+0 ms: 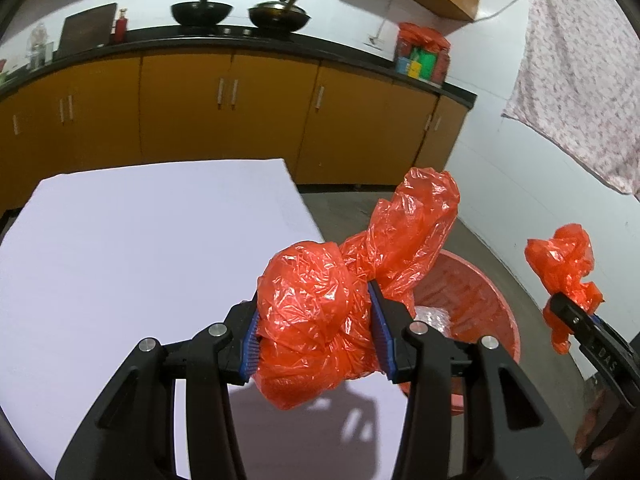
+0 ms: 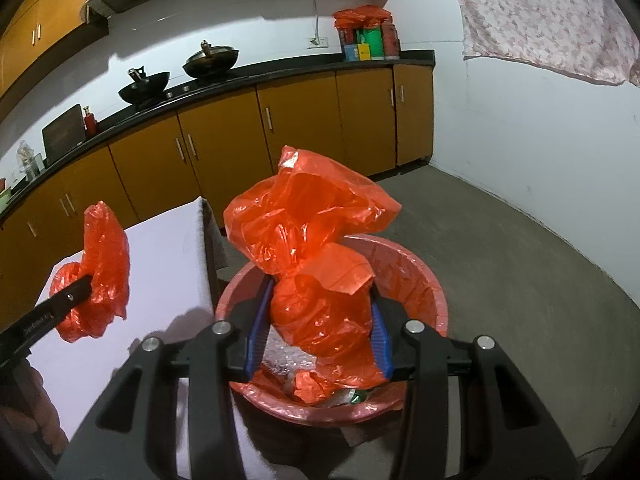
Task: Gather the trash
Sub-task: 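Carry both orange-red bags in the tools over the wastebasket, then open both tools to drop the orange-red bags into the wastebasket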
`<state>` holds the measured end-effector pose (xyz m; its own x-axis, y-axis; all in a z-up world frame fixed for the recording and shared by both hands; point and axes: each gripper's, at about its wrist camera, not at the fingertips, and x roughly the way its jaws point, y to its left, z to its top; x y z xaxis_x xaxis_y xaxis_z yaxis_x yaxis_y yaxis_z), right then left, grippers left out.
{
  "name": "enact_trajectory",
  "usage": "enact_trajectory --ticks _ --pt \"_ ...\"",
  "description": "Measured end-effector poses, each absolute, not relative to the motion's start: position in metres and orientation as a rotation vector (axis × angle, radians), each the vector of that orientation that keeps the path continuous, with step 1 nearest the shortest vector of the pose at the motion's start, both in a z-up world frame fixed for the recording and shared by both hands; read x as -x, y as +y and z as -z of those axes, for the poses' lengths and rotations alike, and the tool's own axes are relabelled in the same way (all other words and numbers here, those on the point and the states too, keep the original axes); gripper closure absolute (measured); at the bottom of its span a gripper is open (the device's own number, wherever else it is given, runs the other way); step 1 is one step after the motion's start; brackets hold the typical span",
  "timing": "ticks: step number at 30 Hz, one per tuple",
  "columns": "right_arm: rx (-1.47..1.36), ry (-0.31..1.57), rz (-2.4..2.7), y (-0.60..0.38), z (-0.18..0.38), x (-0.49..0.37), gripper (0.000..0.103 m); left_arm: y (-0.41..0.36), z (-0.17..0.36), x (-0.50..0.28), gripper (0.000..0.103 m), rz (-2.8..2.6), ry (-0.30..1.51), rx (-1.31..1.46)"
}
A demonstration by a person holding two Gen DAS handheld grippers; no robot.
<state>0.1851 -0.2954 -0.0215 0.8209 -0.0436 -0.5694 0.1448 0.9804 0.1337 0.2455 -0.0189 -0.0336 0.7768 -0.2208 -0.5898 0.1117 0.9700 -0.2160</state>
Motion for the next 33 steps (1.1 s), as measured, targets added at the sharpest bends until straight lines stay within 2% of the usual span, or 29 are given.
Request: enact_trajectory --ticks 27,30,32,33 --pt "-0.273 0.605 0.152 -0.348 0.04 -0.214 0.06 -0.107 0.07 -0.287 0.056 0.342 0.781 0.077" --pt "-0.288 0.596 0.149 -0.351 0.04 -0.216 0.058 -0.113 0.074 -0.291 0.052 0.363 0.802 0.075" --pt "-0.305 0.585 0.141 -0.353 0.039 -0.218 0.055 -0.115 0.077 -0.293 0.043 0.369 0.814 0.074" --pt "-0.31 0.583 0.138 -0.355 0.039 -0.219 0.053 -0.114 0.077 -0.294 0.042 0.367 0.817 0.074"
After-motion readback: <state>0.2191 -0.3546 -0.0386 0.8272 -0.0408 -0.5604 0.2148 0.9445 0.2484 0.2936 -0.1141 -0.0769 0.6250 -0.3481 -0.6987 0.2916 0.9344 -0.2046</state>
